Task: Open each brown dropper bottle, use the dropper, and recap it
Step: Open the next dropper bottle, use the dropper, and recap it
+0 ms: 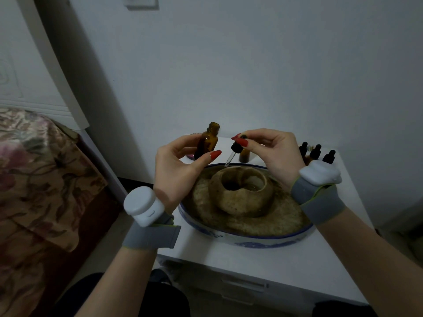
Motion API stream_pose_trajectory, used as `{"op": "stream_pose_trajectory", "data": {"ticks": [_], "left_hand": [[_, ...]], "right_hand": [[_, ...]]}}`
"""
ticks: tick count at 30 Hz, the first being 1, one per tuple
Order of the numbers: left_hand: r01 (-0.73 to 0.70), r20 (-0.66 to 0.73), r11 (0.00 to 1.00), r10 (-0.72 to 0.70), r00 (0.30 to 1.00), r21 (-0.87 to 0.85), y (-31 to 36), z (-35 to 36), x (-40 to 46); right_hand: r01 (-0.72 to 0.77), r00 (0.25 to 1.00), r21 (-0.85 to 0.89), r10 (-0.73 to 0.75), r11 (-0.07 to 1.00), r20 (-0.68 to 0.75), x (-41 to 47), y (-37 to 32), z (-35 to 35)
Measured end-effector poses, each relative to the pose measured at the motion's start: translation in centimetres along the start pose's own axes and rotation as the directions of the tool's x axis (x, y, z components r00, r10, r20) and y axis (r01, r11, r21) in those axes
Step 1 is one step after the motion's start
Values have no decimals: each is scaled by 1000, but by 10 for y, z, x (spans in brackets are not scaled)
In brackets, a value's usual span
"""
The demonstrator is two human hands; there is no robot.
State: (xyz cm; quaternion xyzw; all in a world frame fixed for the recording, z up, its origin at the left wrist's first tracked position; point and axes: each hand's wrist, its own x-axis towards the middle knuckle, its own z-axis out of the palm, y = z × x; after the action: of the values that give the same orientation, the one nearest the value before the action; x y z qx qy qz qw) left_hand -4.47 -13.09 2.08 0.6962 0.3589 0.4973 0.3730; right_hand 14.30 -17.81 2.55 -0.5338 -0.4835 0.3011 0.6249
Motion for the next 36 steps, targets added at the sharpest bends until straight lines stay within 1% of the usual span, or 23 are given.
{"op": "stream_pose_trajectory", "data": {"ticks": [9,23,32,36], "left_hand": [[6,-5,1000,-6,1000,-5,0,-1,0],[-6,-1,1000,6,1000,-11,-2,-2,-1],[44,52,999,-45,998,27,-5,2,-2],[63,87,996,-68,994,63,-11,6,-2]], "right_hand": [[-5,1000,14,5,1000,-1,-1,2,2],[-19,1000,-43,20,999,6,-4,-1,5],[75,993,33,-71,997,-91,-3,-9,-7],[91,983,70,-79,993,-166,-8,-19,-14]]}}
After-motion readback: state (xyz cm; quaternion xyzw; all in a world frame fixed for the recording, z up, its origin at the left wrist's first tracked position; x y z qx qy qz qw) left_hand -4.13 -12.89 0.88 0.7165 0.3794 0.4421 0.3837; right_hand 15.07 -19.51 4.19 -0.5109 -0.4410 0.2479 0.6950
